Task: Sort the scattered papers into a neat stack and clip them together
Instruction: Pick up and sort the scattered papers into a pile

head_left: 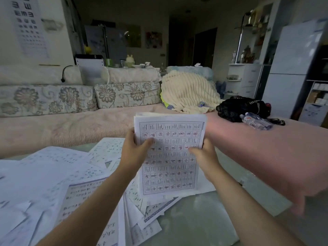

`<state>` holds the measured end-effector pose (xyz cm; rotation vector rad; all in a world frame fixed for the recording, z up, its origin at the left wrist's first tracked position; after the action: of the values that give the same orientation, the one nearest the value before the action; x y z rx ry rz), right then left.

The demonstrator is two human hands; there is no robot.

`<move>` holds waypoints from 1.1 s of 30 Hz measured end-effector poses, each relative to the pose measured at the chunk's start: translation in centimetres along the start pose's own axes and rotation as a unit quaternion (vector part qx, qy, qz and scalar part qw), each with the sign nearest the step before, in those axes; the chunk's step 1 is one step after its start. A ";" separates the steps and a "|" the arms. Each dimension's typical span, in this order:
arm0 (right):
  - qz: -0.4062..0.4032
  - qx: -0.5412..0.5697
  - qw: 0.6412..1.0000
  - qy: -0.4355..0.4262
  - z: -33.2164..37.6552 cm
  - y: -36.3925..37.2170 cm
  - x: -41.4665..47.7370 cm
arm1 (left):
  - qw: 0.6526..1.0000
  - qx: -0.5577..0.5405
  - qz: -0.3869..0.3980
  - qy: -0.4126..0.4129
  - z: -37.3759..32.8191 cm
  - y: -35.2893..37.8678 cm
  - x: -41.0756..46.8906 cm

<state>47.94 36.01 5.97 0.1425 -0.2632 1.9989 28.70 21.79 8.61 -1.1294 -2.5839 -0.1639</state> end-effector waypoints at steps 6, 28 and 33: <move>0.003 -0.008 1.000 0.009 -0.7 0.1 0.0 | 1.000 0.013 -0.010 0.003 0.0 0.3 -0.4; 0.028 -0.028 0.999 -0.010 -3.0 1.6 1.5 | 0.996 0.091 -0.003 -0.019 3.7 1.1 -1.5; -0.009 -0.036 0.999 -0.022 -0.6 1.1 1.3 | 0.986 0.164 0.008 0.003 1.5 0.0 -0.4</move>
<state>46.36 36.88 5.56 0.1422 -0.3603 1.9670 28.61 21.81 7.09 -1.0224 -2.4758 0.2536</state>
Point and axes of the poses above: each hand's wrist, its own x-axis towards the middle knuckle, its own y-axis out of the palm, z = x × y, the point moved 6 cm from there along x, towards the middle knuckle, and after that the axes turned 3 degrees about z, right-handed, at the moved point
